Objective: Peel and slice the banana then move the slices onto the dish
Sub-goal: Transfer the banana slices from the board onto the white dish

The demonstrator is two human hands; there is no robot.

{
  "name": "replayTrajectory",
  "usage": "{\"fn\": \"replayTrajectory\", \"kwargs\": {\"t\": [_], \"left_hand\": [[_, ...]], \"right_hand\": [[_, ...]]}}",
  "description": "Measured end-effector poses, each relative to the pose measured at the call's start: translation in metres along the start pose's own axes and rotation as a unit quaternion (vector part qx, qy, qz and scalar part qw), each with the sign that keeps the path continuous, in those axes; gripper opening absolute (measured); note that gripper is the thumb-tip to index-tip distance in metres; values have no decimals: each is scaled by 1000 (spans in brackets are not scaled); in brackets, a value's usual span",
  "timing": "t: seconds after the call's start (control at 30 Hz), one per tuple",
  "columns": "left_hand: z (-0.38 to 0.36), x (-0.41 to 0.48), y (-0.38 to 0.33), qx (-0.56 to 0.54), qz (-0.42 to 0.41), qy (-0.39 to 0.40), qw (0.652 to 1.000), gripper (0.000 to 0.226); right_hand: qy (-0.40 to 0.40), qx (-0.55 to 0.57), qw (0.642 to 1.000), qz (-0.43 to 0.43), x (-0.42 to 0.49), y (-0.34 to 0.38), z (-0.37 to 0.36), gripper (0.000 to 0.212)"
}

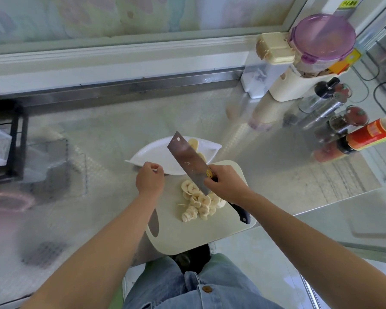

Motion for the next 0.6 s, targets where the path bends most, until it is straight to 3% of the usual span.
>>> {"fn": "replayTrajectory", "kwargs": {"t": [0.3,0.43,0.6], "left_hand": [[17,-25,-5,-34,-51,25,998,15],[21,-58,-34,-197,45,150,968,34],[20,-69,-56,-244,43,212,945,26]], "right_hand": [[-41,-94,995,11,-1,21,-11,36],[-80,-157,984,15,0,31,-17,38],[-64,-175,982,31,0,49,-24,14]]}}
Point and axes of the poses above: each hand's wrist, its own x-axis towards the middle knuckle, its own z-axis out of the back of the hand, y = z × x, the point moved 1 cm from there along x, towards the middle knuckle, and after that the axes turned 10 degrees about -y, right-handed, at the moved point
